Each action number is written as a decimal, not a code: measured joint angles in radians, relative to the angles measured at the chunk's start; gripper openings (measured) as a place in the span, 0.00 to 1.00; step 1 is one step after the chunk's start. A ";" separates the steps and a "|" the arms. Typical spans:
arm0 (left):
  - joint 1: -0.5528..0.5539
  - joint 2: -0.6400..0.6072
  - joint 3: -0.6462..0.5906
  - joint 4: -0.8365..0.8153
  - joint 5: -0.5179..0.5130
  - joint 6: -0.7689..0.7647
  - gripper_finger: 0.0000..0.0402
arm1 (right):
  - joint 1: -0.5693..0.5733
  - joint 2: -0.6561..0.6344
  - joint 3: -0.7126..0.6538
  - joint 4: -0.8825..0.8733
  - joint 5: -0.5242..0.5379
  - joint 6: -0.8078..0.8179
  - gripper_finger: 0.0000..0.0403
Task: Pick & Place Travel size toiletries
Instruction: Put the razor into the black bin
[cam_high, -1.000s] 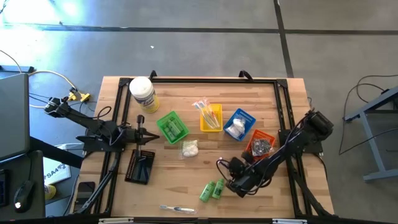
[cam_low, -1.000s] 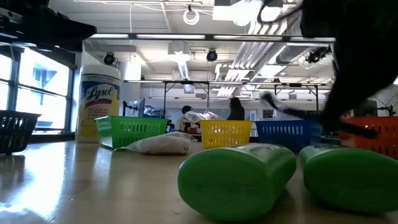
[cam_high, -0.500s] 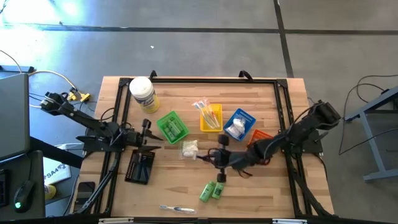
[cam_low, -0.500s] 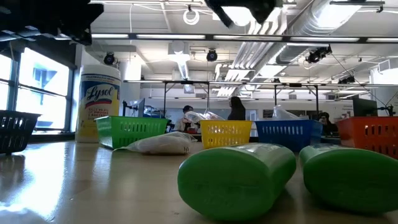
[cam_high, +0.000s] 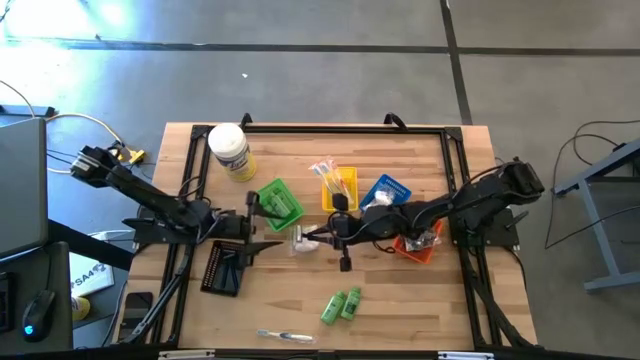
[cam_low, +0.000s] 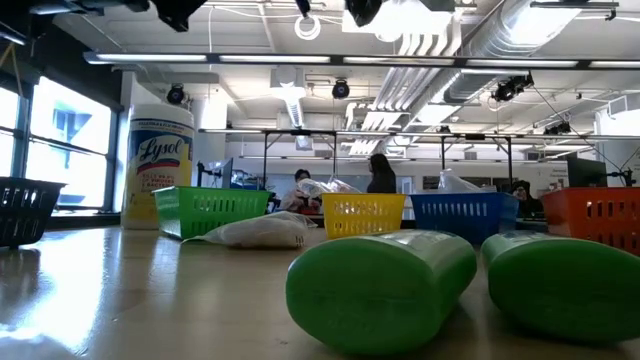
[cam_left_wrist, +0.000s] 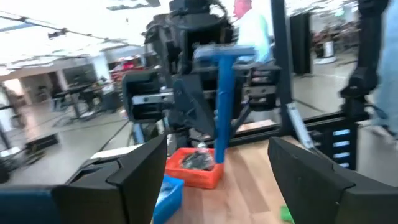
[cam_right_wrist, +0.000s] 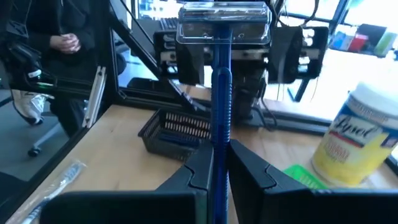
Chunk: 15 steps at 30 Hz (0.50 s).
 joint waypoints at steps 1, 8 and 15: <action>0.000 0.007 0.011 -0.004 -0.009 0.005 0.68 | -0.001 0.000 0.000 0.010 -0.002 -0.012 0.07; 0.000 0.013 0.056 -0.002 -0.010 0.007 0.69 | 0.000 0.000 0.000 0.082 -0.022 -0.058 0.07; 0.022 0.025 0.096 0.000 0.012 -0.024 0.69 | -0.002 0.000 0.000 0.116 -0.048 -0.078 0.07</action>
